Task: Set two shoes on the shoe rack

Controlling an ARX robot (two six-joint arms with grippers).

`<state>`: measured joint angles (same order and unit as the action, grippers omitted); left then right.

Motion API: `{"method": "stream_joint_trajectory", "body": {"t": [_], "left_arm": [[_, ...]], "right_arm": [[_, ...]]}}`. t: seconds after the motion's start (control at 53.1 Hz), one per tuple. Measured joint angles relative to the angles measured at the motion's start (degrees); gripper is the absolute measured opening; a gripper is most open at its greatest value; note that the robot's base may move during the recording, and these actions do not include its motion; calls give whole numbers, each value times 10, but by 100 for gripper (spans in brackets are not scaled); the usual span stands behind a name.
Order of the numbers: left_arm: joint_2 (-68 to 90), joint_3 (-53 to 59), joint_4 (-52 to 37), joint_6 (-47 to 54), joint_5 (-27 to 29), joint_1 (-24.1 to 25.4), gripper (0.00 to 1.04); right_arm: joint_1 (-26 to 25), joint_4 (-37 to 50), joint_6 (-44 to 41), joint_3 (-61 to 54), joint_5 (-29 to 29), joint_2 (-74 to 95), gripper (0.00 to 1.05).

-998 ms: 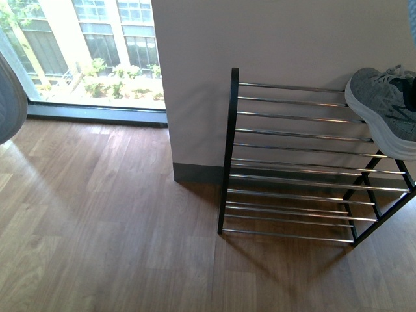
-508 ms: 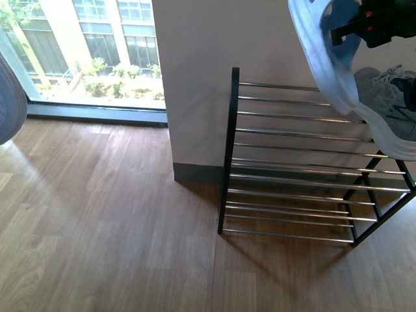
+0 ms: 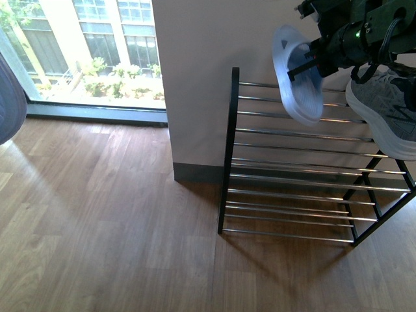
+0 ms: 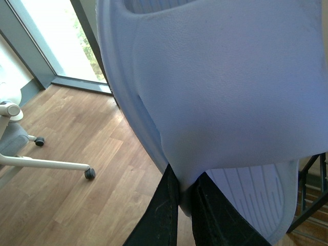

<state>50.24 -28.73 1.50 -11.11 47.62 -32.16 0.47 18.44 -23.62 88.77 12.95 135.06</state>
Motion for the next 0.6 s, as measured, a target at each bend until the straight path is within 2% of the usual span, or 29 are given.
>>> {"method": "stream_joint_trajectory", "body": {"t": [0.603], "left_arm": [[0,0,0,0,0,0,3]], "right_arm": [[-25,14,-123,103,73,130,2]]}}
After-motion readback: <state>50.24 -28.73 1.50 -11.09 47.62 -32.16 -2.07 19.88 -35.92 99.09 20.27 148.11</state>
